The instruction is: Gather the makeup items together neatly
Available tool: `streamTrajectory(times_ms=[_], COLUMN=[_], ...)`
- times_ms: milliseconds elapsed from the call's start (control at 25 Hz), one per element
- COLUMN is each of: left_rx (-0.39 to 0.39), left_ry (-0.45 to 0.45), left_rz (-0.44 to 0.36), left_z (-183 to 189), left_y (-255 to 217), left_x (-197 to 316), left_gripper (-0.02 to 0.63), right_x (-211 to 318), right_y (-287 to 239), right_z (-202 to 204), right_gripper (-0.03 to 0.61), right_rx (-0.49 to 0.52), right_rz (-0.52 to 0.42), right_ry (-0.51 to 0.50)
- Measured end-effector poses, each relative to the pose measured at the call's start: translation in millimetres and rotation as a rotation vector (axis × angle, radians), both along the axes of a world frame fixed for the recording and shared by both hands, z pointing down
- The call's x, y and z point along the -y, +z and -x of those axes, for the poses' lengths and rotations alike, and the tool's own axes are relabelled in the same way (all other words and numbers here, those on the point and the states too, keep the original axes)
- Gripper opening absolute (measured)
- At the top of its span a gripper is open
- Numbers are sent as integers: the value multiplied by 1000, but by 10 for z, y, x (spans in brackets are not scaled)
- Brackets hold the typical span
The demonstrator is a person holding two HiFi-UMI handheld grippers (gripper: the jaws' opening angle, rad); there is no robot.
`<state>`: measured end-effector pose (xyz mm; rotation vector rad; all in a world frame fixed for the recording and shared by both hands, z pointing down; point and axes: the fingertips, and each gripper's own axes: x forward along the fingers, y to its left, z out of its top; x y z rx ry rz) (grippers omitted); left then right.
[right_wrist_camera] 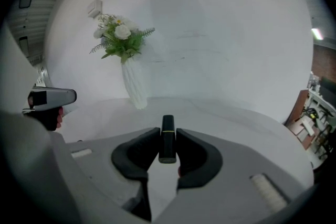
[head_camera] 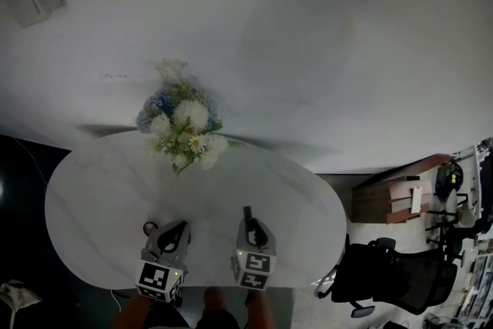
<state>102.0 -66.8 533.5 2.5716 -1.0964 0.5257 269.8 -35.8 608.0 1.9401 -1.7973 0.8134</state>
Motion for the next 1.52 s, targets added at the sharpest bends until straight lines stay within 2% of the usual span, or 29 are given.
streamTrajectory(times_ms=[360,640,1080,1520], left_rx=[10,18,49,64], left_ry=[-60,-90,-110,-113], left_rz=[-5,10,56,82], left_z=[592,881,1119,1206], left_y=[-42,57,345,516], left_x=[-109,-248,-455,-547], left_gripper=[11,11,11,11], right_x=[-66,-186,-390,-409], right_y=[36,174,628,787], right_z=[612,909,1091,1147], right_gripper=[100,100,100,101], right_rx=[15,34,54,33], right_rz=[13,42,98,109], right_ry=[-61,-76,-68,-63])
